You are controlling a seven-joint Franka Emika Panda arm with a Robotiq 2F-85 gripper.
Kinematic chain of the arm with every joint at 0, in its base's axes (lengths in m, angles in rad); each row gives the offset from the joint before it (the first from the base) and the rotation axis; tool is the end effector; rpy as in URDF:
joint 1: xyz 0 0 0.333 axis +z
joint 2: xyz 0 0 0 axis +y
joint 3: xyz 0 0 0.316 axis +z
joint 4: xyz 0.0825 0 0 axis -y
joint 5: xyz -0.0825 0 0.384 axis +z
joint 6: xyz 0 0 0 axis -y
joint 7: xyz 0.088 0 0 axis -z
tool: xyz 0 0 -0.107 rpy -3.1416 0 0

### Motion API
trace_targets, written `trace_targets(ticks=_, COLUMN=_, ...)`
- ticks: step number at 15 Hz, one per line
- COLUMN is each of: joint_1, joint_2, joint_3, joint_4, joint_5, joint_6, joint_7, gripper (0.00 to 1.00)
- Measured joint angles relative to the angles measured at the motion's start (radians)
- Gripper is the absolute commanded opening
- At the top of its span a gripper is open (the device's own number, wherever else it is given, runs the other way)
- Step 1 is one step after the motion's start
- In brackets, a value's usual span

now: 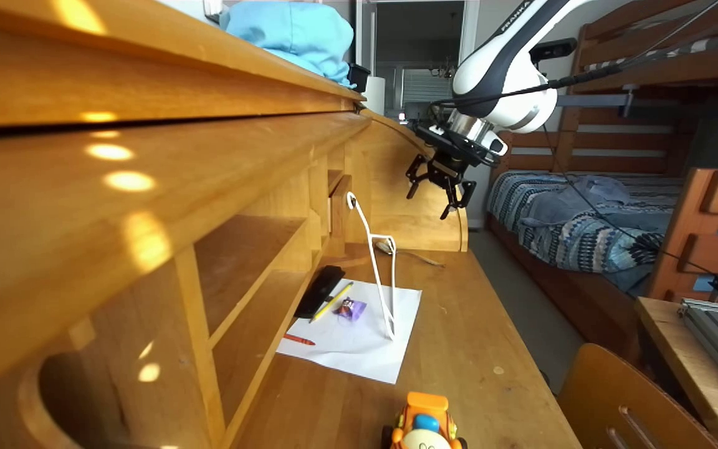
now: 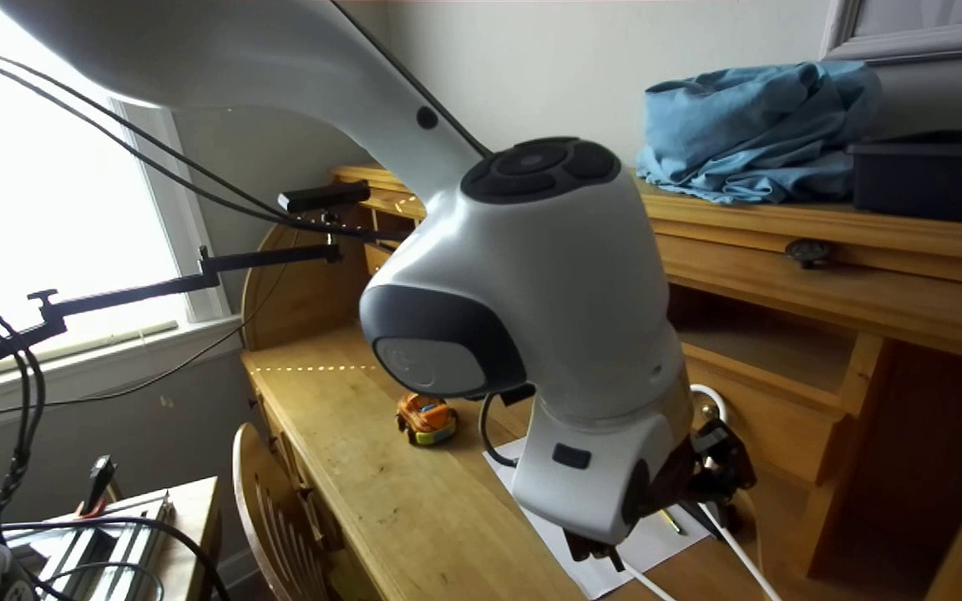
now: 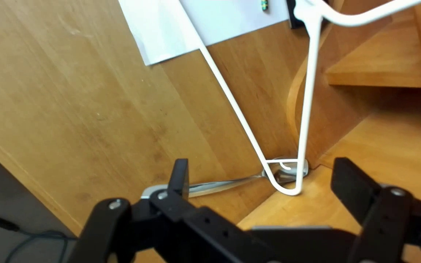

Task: Pick up and hang the clothing hanger on the desk

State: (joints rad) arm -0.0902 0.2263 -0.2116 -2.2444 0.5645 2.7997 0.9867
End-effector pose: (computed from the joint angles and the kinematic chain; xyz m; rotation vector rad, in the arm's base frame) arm 0.5344 -0.1913 0.2996 -1.7626 2.1693 -0.3344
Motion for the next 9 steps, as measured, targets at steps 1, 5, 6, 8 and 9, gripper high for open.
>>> trace_targets(ticks=1, joint_1=0.006, joint_2=-0.013, joint_3=0.0, joint_4=-0.011, joint_5=-0.016, joint_6=-0.011, joint_7=0.015, gripper=1.0)
trace_targets(ticks=5, joint_1=0.013, joint_2=-0.072, joint_3=0.01, joint_4=-0.056, joint_5=-0.106, joint_6=-0.055, joint_7=0.033, gripper=1.0)
trace_targets(ticks=6, joint_1=0.014, joint_2=-0.087, joint_3=0.015, joint_4=-0.068, joint_5=-0.127, joint_6=-0.067, joint_7=0.026, gripper=1.0)
trace_targets(ticks=8, joint_1=0.014, joint_2=-0.122, joint_3=0.03, joint_4=-0.097, joint_5=-0.163, joint_6=-0.08, joint_7=-0.006, gripper=1.0)
trace_targets(ticks=9, joint_1=0.014, joint_2=-0.14, joint_3=0.037, joint_4=-0.111, joint_5=-0.178, joint_6=-0.087, joint_7=-0.033, gripper=1.0)
